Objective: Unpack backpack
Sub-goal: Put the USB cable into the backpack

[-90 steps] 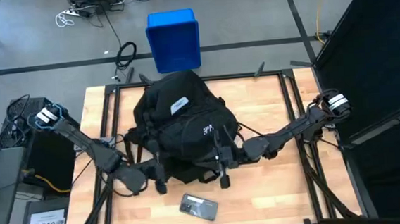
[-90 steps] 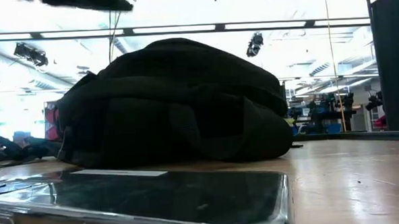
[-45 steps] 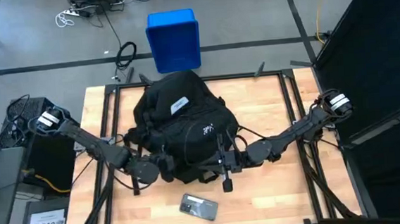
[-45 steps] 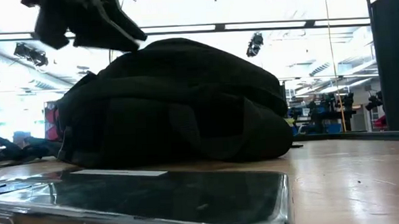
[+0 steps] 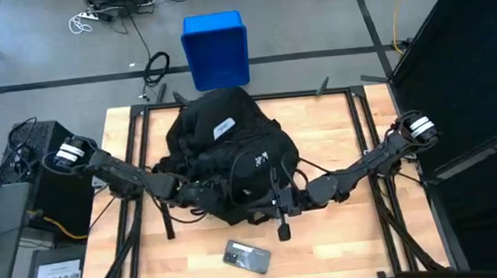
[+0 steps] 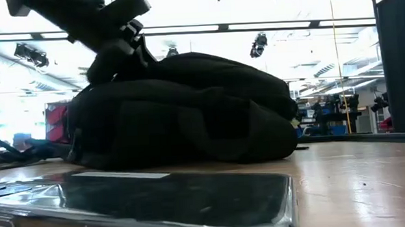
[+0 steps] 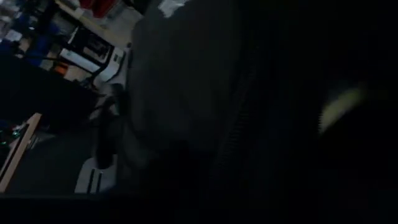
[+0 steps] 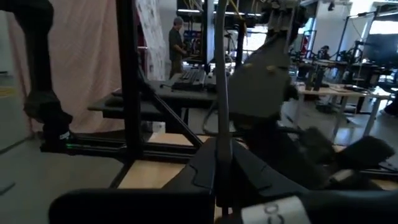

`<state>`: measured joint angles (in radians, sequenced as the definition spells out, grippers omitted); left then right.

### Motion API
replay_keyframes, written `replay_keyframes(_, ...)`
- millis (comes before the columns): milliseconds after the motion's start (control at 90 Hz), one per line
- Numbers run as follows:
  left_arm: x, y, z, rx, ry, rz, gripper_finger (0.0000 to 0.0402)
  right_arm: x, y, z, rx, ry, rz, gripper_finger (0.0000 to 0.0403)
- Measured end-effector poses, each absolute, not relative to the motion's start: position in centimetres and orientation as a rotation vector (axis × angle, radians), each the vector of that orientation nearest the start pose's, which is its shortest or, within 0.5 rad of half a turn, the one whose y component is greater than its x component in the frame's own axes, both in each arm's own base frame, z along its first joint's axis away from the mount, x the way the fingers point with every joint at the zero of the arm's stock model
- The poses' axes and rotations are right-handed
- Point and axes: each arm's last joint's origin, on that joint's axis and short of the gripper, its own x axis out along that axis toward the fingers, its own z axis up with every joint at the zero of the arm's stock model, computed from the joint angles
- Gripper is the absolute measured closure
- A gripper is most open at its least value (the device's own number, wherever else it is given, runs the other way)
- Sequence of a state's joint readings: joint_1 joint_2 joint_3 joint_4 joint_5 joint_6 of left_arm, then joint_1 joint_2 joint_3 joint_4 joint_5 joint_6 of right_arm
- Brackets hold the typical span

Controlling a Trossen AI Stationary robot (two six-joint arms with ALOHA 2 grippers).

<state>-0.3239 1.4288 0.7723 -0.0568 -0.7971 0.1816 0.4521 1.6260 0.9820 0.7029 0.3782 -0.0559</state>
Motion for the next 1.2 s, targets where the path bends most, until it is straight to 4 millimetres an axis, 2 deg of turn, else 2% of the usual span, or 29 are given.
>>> replay_keyframes(111, 27.2, -6.5, 21.1, 0.555, 0.633, 0.418, 0.0362, 32.6, 15.5, 27.3, -0.048, -0.054, 0.094, 0.0403)
replay_keyframes(211, 27.3, -6.3, 22.5, 0.535, 0.599, 0.444, 0.0392, 32.3, 16.1, 27.0, -0.07, -0.02, 0.114, 0.0403)
replay_keyframes(367, 27.0, -6.1, 27.1, 0.482, 0.476, 0.513, 0.0399, 32.0, 16.8, 26.0, -0.078, 0.074, 0.142, 0.0403)
replay_keyframes(511, 25.6, -5.7, 32.0, 0.417, 0.358, 0.527, 0.04, 31.9, 16.7, 24.9, -0.05, 0.184, 0.135, 0.0403)
replay_keyframes(622, 24.7, -5.4, 34.0, 0.369, 0.31, 0.528, 0.0401, 32.1, 15.7, 23.9, -0.006, 0.288, 0.094, 0.0403)
replay_keyframes(789, 24.1, -5.3, 34.5, 0.337, 0.307, 0.509, 0.0401, 32.7, 13.0, 22.3, 0.055, 0.43, -0.05, 0.0403)
replay_keyframes(967, 24.3, -5.4, 34.3, 0.315, 0.311, 0.5, 0.0402, 33.7, 9.3, 21.9, 0.116, 0.465, -0.185, 0.0403)
replay_keyframes(1089, 24.4, -5.4, 34.6, 0.293, 0.276, 0.504, 0.0402, 34.5, 7.0, 21.3, 0.119, 0.487, -0.234, 0.0403)
replay_keyframes(1200, 24.5, -5.4, 34.9, 0.281, 0.251, 0.507, 0.0402, 35.2, 5.6, 19.9, 0.08, 0.55, -0.21, 0.0403)
